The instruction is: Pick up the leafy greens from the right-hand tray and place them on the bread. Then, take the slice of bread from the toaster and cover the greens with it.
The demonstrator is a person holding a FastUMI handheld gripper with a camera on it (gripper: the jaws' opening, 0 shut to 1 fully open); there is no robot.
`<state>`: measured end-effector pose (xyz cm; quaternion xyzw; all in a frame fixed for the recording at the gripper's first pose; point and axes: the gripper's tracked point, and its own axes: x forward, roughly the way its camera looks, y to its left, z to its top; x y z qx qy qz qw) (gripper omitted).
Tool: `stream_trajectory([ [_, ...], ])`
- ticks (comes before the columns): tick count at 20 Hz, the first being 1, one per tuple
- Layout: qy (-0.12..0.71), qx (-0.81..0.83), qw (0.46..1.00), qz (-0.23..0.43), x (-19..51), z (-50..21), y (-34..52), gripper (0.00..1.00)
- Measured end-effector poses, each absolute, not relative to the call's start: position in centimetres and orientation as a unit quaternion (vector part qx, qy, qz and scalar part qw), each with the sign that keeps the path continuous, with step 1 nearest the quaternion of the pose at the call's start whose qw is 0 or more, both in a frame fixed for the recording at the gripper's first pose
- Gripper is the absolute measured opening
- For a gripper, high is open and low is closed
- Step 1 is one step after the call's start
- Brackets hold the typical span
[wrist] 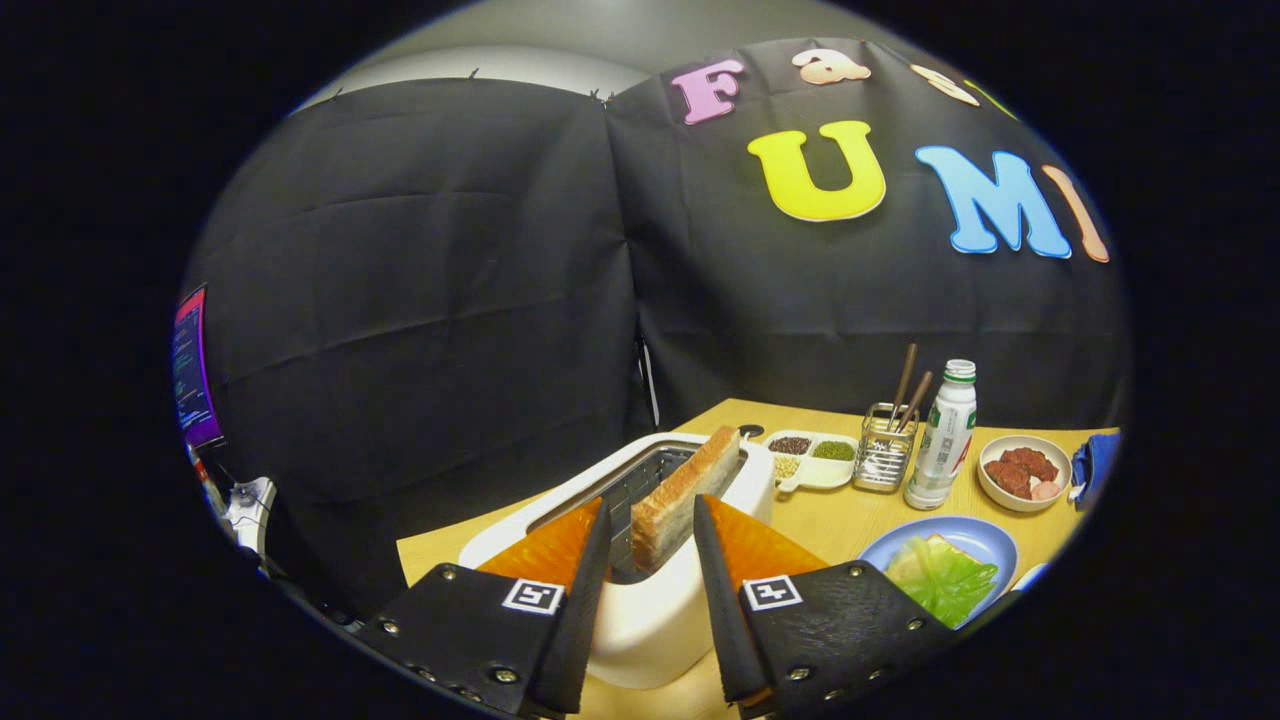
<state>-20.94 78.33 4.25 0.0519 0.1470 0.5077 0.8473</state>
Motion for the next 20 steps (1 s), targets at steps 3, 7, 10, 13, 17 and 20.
stream_trajectory([
  [3,0.152,0.068,0.846,0.507,-21.2,4.2,79.1,0.19],
  [7,0.144,0.120,0.838,0.513,-21.2,5.5,78.9,0.05],
  [10,0.117,0.165,0.833,0.515,-20.5,8.3,77.3,0.05],
  [13,0.101,0.192,0.826,0.521,-20.0,10.7,75.7,0.05],
  [17,0.091,0.218,0.821,0.519,-18.6,12.6,73.0,0.05],
  [20,0.104,0.229,0.825,0.505,-16.8,11.9,70.9,0.05],
])
